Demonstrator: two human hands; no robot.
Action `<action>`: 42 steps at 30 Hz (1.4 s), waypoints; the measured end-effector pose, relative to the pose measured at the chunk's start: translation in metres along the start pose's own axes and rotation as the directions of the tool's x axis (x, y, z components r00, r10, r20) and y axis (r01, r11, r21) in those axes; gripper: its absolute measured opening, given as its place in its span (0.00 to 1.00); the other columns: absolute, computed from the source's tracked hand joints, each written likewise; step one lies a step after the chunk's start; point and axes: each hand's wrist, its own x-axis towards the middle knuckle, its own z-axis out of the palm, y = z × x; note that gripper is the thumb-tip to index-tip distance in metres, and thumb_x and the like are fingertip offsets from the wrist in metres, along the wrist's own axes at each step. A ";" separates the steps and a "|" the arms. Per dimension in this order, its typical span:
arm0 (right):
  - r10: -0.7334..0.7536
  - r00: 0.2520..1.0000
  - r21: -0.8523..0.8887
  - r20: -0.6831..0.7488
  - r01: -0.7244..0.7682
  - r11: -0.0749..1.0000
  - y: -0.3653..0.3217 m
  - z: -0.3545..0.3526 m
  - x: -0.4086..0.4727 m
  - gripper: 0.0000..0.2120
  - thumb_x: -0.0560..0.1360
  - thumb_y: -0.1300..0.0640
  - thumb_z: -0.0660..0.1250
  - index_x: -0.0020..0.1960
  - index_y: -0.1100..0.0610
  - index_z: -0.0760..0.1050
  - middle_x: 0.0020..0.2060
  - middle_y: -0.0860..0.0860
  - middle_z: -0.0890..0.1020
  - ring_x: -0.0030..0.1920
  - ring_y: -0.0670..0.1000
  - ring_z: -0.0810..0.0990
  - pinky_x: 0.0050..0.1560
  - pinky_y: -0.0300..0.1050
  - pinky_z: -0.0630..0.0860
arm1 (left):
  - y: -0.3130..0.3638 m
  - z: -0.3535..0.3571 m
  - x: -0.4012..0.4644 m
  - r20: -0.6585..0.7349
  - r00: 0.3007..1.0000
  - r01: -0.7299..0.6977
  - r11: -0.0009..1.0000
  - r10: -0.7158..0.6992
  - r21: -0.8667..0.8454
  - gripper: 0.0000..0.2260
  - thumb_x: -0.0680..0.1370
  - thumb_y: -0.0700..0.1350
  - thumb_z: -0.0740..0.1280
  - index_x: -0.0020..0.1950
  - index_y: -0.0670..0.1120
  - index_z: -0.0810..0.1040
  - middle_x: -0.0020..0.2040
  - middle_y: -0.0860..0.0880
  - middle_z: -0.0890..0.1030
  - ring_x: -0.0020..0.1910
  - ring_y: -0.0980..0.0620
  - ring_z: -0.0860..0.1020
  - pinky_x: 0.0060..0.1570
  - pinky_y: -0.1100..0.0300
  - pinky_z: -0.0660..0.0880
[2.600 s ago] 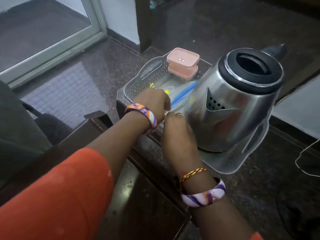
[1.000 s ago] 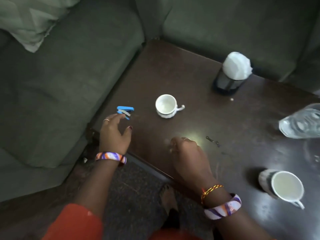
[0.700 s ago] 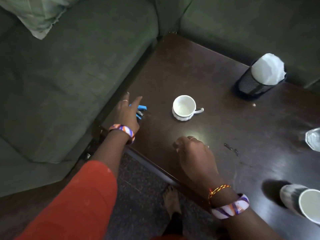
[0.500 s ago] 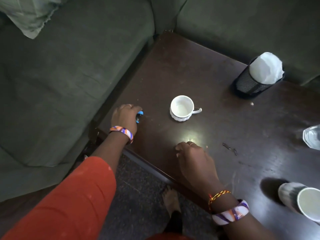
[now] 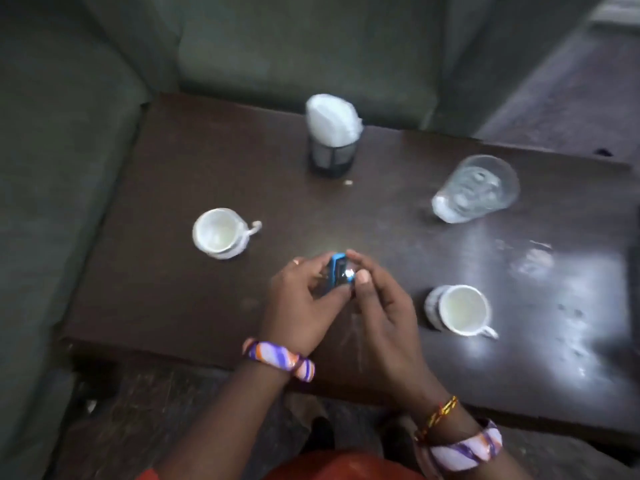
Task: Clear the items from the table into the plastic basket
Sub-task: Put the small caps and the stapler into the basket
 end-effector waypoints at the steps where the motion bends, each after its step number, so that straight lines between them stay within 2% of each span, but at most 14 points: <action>1: 0.010 0.996 0.090 -0.083 -0.002 0.996 -0.009 -0.020 0.003 0.10 0.78 0.55 0.60 0.56 0.52 0.77 0.53 0.51 0.83 0.56 0.47 0.81 0.60 0.44 0.76 | 0.022 0.017 0.009 0.050 0.998 -0.026 0.999 0.028 -0.035 0.15 0.65 0.49 0.71 0.51 0.56 0.80 0.40 0.53 0.82 0.40 0.60 0.81 0.47 0.62 0.77; 4: -0.028 0.952 0.194 -0.306 0.091 0.977 -0.033 -0.092 0.011 0.11 0.79 0.60 0.59 0.54 0.48 0.76 0.49 0.45 0.84 0.52 0.42 0.81 0.53 0.40 0.78 | 0.086 0.083 0.033 0.249 0.967 -0.020 0.988 0.058 -0.153 0.16 0.69 0.37 0.72 0.56 0.46 0.79 0.42 0.48 0.82 0.36 0.56 0.79 0.48 0.55 0.79; 6: -0.024 0.906 0.255 -0.423 0.145 0.956 -0.041 -0.146 0.012 0.13 0.78 0.62 0.59 0.55 0.47 0.75 0.44 0.41 0.85 0.49 0.41 0.82 0.51 0.41 0.79 | 0.124 0.133 0.041 0.380 0.913 -0.095 0.983 0.148 -0.154 0.15 0.70 0.40 0.71 0.56 0.42 0.79 0.42 0.45 0.82 0.37 0.52 0.79 0.50 0.49 0.79; 8: -0.021 0.848 0.278 -0.530 0.196 0.940 -0.048 -0.202 0.007 0.15 0.76 0.65 0.62 0.59 0.50 0.75 0.42 0.43 0.86 0.45 0.41 0.82 0.49 0.41 0.80 | 0.160 0.184 0.036 0.479 0.837 -0.235 0.964 0.264 -0.120 0.14 0.68 0.45 0.65 0.51 0.46 0.82 0.46 0.43 0.85 0.45 0.46 0.82 0.53 0.43 0.79; 12: -0.041 0.718 0.198 -0.694 0.246 0.949 -0.056 -0.308 -0.011 0.21 0.72 0.70 0.66 0.65 0.63 0.72 0.50 0.59 0.83 0.47 0.48 0.81 0.53 0.45 0.79 | 0.214 0.280 0.016 0.623 0.697 -0.379 0.920 0.354 -0.099 0.16 0.71 0.40 0.61 0.54 0.44 0.82 0.52 0.43 0.85 0.54 0.48 0.81 0.60 0.47 0.76; 15: -0.087 0.612 0.070 -0.786 0.228 0.971 -0.060 -0.376 -0.017 0.17 0.70 0.69 0.70 0.54 0.53 0.77 0.45 0.56 0.84 0.41 0.45 0.81 0.45 0.40 0.79 | 0.249 0.338 0.008 0.637 0.652 -0.495 0.867 0.411 -0.053 0.14 0.75 0.35 0.62 0.59 0.41 0.79 0.54 0.44 0.83 0.53 0.48 0.81 0.59 0.59 0.74; 17: -0.139 0.548 -0.060 -0.825 0.160 0.985 -0.061 -0.415 -0.014 0.14 0.66 0.64 0.74 0.45 0.48 0.75 0.40 0.56 0.84 0.36 0.45 0.80 0.39 0.39 0.79 | 0.268 0.368 0.008 0.639 0.625 -0.579 0.816 0.447 -0.005 0.14 0.75 0.37 0.64 0.60 0.42 0.78 0.56 0.44 0.83 0.57 0.48 0.80 0.58 0.60 0.73; 19: -0.153 0.495 -0.136 -0.855 0.070 0.988 -0.057 -0.448 -0.002 0.11 0.64 0.56 0.76 0.40 0.46 0.76 0.36 0.56 0.85 0.32 0.47 0.79 0.37 0.45 0.78 | 0.280 0.395 0.014 0.645 0.615 -0.618 0.785 0.453 0.038 0.12 0.75 0.39 0.65 0.57 0.42 0.80 0.53 0.42 0.84 0.56 0.45 0.80 0.58 0.57 0.75; 22: -0.121 0.438 -0.154 -0.891 -0.041 0.987 -0.048 -0.488 0.026 0.07 0.67 0.54 0.72 0.44 0.51 0.83 0.40 0.57 0.86 0.39 0.54 0.83 0.48 0.55 0.81 | 0.293 0.430 0.028 0.624 0.648 -0.605 0.793 0.437 0.073 0.11 0.74 0.40 0.66 0.55 0.42 0.80 0.51 0.40 0.84 0.54 0.42 0.81 0.57 0.53 0.77; 25: -0.009 0.400 -0.055 -0.916 -0.103 0.993 -0.037 -0.522 0.059 0.11 0.70 0.59 0.68 0.51 0.60 0.82 0.45 0.60 0.86 0.47 0.57 0.83 0.54 0.51 0.78 | 0.303 0.456 0.044 0.576 0.685 -0.616 0.776 0.446 0.131 0.11 0.74 0.40 0.65 0.56 0.41 0.80 0.53 0.41 0.83 0.55 0.44 0.80 0.58 0.55 0.75; 29: 0.056 0.348 -0.004 -0.936 -0.167 0.986 -0.030 -0.549 0.091 0.08 0.67 0.60 0.69 0.44 0.60 0.83 0.41 0.60 0.86 0.39 0.52 0.78 0.48 0.46 0.77 | 0.309 0.475 0.060 0.523 0.722 -0.602 0.784 0.452 0.153 0.11 0.75 0.38 0.64 0.55 0.41 0.80 0.53 0.41 0.83 0.55 0.42 0.80 0.55 0.57 0.74; 35: 0.056 0.400 -0.042 -0.915 -0.232 0.972 -0.028 -0.557 0.117 0.10 0.63 0.56 0.77 0.35 0.61 0.80 0.33 0.59 0.83 0.35 0.54 0.79 0.39 0.42 0.74 | 0.298 0.476 0.073 0.515 0.737 -0.588 0.791 0.437 0.169 0.11 0.75 0.37 0.64 0.55 0.41 0.80 0.53 0.42 0.83 0.54 0.47 0.81 0.56 0.60 0.74; 37: 0.053 0.433 -0.067 -0.900 -0.257 0.964 -0.026 -0.554 0.125 0.11 0.63 0.55 0.77 0.35 0.62 0.81 0.35 0.60 0.85 0.37 0.56 0.82 0.42 0.45 0.79 | 0.293 0.474 0.078 0.509 0.744 -0.585 0.790 0.432 0.184 0.11 0.75 0.38 0.65 0.55 0.41 0.81 0.53 0.43 0.84 0.54 0.47 0.81 0.53 0.63 0.72; 42: 0.031 0.526 -0.152 -0.850 -0.301 0.942 -0.027 -0.550 0.133 0.08 0.72 0.58 0.69 0.45 0.63 0.83 0.45 0.61 0.85 0.49 0.58 0.82 0.50 0.43 0.75 | 0.285 0.464 0.084 0.499 0.756 -0.578 0.791 0.424 0.203 0.10 0.75 0.39 0.65 0.55 0.42 0.81 0.53 0.43 0.84 0.54 0.48 0.80 0.52 0.63 0.72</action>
